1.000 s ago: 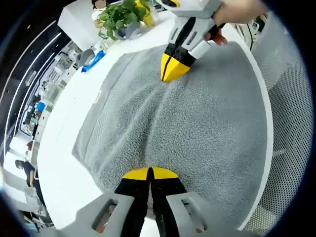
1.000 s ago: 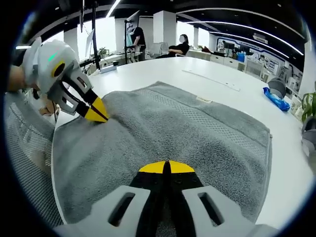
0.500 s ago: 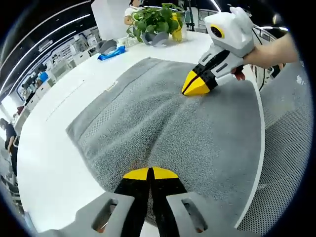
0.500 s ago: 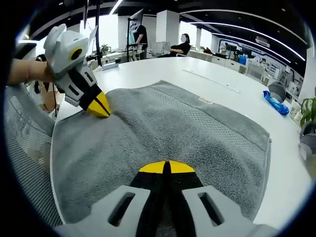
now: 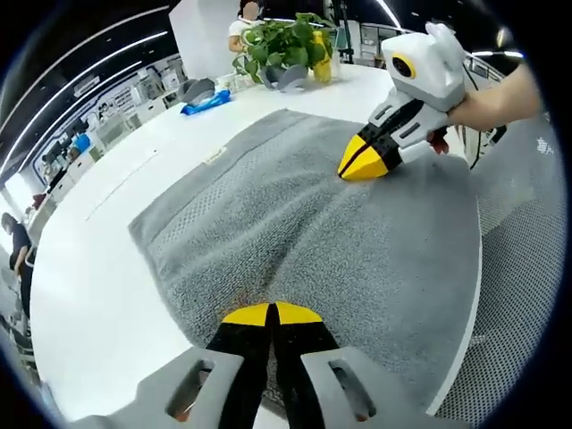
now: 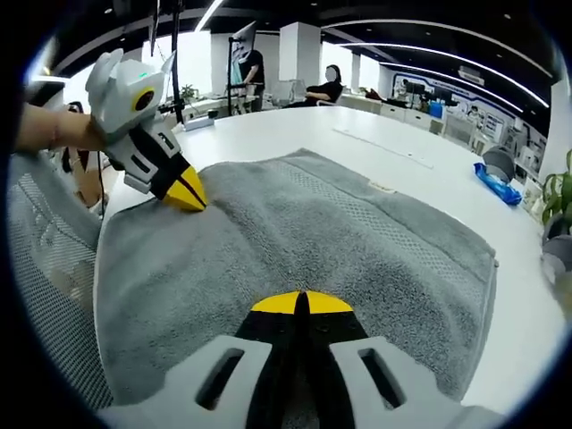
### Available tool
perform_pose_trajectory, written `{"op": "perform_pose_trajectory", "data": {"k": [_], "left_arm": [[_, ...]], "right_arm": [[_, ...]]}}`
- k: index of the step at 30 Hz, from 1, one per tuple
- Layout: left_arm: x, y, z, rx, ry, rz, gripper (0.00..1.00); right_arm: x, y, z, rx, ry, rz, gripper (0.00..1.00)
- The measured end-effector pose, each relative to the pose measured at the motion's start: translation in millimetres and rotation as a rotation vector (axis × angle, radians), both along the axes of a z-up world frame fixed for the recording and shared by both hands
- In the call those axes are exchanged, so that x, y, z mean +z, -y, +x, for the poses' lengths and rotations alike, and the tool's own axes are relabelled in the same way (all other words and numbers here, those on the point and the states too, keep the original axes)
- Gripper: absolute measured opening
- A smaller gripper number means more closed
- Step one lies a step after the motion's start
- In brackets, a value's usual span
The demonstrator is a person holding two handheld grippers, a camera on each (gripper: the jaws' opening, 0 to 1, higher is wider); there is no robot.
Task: Fold the towel on the table until its edges align and the towel forms a compact rectangular stack.
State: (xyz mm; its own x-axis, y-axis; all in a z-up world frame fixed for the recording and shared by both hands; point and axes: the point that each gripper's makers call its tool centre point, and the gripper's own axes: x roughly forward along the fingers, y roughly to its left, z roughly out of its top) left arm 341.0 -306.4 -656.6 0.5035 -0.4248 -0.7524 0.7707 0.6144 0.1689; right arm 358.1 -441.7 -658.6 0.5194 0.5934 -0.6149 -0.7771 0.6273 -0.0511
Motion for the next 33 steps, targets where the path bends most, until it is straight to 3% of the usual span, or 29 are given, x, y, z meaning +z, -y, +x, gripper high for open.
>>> {"op": "perform_pose_trajectory", "data": {"k": [3,6,15,18,19,23,26,27,28,29,30,32,33], "left_arm": [[0.2,1,-0.1,-0.051,0.021,0.014,0.01],[0.2,-3,6.8,-0.058,0.061,0.055,0.01],[0.1,-12,20.6,-0.029,0.125,0.070,0.01],[1.8,-15,23.7,0.033,0.119,-0.020,0.01],[1.7,-16,23.8,0.074,0.088,-0.091,0.01],[2.5,-19,24.1,0.173,0.026,-0.252,0.01],[3.5,-20,20.2,0.121,0.014,-0.250,0.04],[5.4,-24,17.7,0.044,0.040,-0.182,0.06],[6.7,-25,17.4,0.032,0.048,-0.172,0.11],[12.7,-33,18.6,0.093,0.047,-0.200,0.15],[18.5,-37,18.5,0.100,0.044,-0.215,0.16],[37.3,-42,12.9,0.060,0.054,-0.242,0.15],[45.1,-43,8.3,0.016,0.072,-0.239,0.15]], "right_arm": [[-0.1,-5,11,0.018,-0.021,-0.046,0.00],[-0.6,-6,17,0.004,-0.036,-0.033,0.00],[-0.9,-16,32,0.036,-0.040,-0.078,0.00],[-0.8,-17,35,0.034,-0.030,-0.082,0.00],[-0.7,-17,36,0.034,-0.031,-0.082,0.00],[-0.9,-15,34,0.043,-0.042,-0.044,0.00],[0.8,-13,29,0.077,-0.057,0.002,0.00],[2.1,-12,27,0.084,-0.057,-0.003,0.01],[4.7,-9,25,0.143,-0.010,-0.048,0.03],[6.1,-9,21,0.183,0.004,-0.067,0.09],[8.1,-5,13,0.228,0.002,-0.091,0.15],[11.5,3,-4,0.303,-0.009,-0.106,0.19],[11.1,9,-11,0.328,-0.026,-0.122,0.16]]}}
